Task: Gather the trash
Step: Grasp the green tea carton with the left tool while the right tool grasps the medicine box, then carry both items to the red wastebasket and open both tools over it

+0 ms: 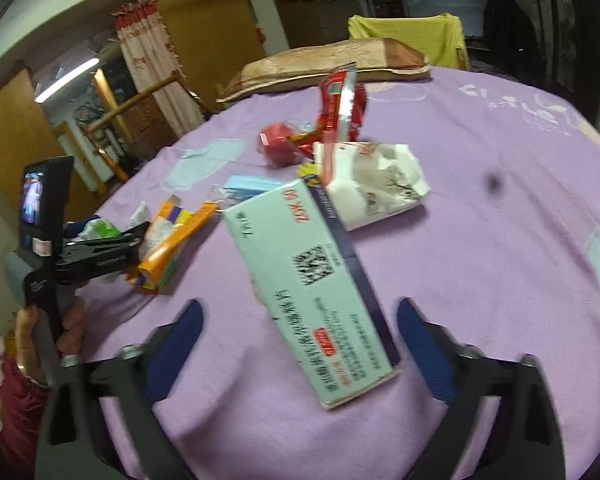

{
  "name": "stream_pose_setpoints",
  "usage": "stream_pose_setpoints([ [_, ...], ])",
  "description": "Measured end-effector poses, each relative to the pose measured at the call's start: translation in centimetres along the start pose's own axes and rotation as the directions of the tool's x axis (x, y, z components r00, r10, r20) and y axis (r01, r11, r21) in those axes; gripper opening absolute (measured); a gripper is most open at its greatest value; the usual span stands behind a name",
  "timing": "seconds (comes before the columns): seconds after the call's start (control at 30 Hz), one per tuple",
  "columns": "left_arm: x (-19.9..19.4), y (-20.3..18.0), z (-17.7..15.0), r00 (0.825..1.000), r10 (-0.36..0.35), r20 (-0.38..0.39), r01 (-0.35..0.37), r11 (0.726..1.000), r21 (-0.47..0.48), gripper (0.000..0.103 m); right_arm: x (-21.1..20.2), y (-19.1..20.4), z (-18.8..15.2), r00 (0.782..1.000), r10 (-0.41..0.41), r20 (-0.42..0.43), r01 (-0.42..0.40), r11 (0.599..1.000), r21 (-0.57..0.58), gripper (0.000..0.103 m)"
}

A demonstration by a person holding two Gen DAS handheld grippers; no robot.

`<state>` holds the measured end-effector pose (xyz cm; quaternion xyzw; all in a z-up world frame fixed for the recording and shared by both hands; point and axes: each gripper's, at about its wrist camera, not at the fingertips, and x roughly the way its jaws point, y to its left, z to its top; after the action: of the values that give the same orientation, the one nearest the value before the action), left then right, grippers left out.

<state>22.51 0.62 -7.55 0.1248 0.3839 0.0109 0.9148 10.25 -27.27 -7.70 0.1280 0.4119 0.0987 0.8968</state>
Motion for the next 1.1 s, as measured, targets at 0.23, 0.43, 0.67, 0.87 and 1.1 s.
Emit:
stream_pose_setpoints([
  [0.23, -1.1, 2.8, -0.4, 0.989, -0.124, 0.079, 0.134, 0.981, -0.139, 0.092, -1.6, -0.9, -0.3, 0.993, 0.086, 0.076, -0.089, 0.995, 0.046, 0.055],
  [0.43, -3.4, 4.3, -1.4, 0.98, -0.152, 0.129, 0.174, 0.967, -0.184, 0.089, -3.8, -0.3, -0.1, 0.98, 0.056, 0.19, -0.058, 0.998, 0.005, 0.055],
  [0.67, -8.1, 6.1, -2.2, 0.969, -0.132, 0.209, 0.171, 0.968, -0.182, 0.089, -5.2, -0.5, -0.3, 0.972, 0.098, 0.215, -0.105, 0.994, 0.018, 0.055],
  [0.87, -11.2, 9.6, -4.6, 0.971, -0.091, 0.223, 0.144, 0.962, -0.233, 0.089, -6.5, 1.3, -0.6, 0.967, 0.122, 0.225, -0.121, 0.993, -0.016, 0.055],
  [1.1, -12.3, 15.8, -10.6, 0.986, 0.004, 0.164, 0.051, 0.942, -0.332, 0.091, -6.6, 4.4, -0.9, 0.964, 0.172, 0.203, -0.163, 0.985, -0.057, 0.055],
])
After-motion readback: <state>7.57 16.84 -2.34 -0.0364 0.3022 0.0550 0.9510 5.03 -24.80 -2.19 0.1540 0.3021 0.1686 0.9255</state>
